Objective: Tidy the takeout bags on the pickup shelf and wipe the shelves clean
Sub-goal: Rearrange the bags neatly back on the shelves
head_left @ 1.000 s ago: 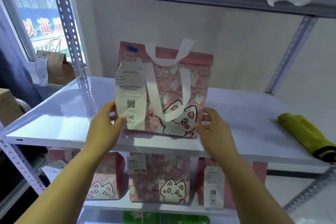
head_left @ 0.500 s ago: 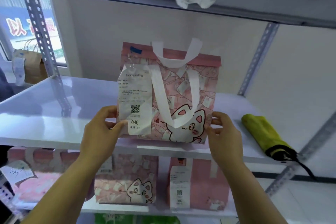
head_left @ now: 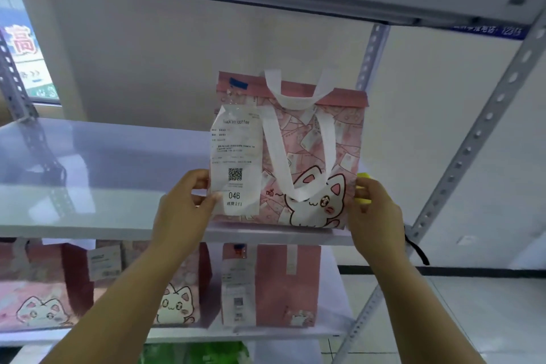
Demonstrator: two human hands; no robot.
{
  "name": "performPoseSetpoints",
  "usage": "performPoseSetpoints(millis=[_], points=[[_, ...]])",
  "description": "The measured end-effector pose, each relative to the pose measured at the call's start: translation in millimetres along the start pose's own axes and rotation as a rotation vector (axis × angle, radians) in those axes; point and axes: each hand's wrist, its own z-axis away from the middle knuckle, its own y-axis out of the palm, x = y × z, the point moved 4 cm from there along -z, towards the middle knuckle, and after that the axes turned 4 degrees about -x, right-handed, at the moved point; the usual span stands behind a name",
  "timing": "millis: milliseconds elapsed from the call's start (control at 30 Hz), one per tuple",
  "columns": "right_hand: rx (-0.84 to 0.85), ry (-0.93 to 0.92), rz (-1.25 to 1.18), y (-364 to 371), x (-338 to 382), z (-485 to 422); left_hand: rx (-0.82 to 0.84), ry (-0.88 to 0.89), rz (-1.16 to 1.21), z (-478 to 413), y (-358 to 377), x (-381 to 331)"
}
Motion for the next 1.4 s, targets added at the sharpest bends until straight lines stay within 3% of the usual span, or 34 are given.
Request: performPoseSetpoints(millis=[400,567,667,767,900,1100,1400], points=[[0.056,0.107,0.001,-8.3,-15.1,-5.5,0.013,-0.011,-0.031,2.9,15.2,-5.1],[-0.122,-0.025,-0.042,-22.1,0.3,3.2,-0.051,-0.022,0.012,13.3,-3.4,-9.5],[-0.103,-0.126,-0.133,-18.0,19.6,14.8,-0.095,-0.039,0.013,26.2,-19.9,-8.9],[0.000,-0.224,-0.234,-4.5,39.9,31.5,-0.139,-0.082,0.016,44.4,-39.1,0.8],[0.238,-0.224,-0.303,28.4,50.6,57.9,-0.201,-0.164,-0.005,71.0,-68.6,26.4],[0.630,-0.165,-0.172,91.8,47.4,103.6,-0.293,-0.298,-0.077,109.2,-110.7,71.2],[0.897,-0.208,-0.089,154.3,57.1,151.8,-0.387,-0.467,-0.088,149.0,-160.8,135.9]])
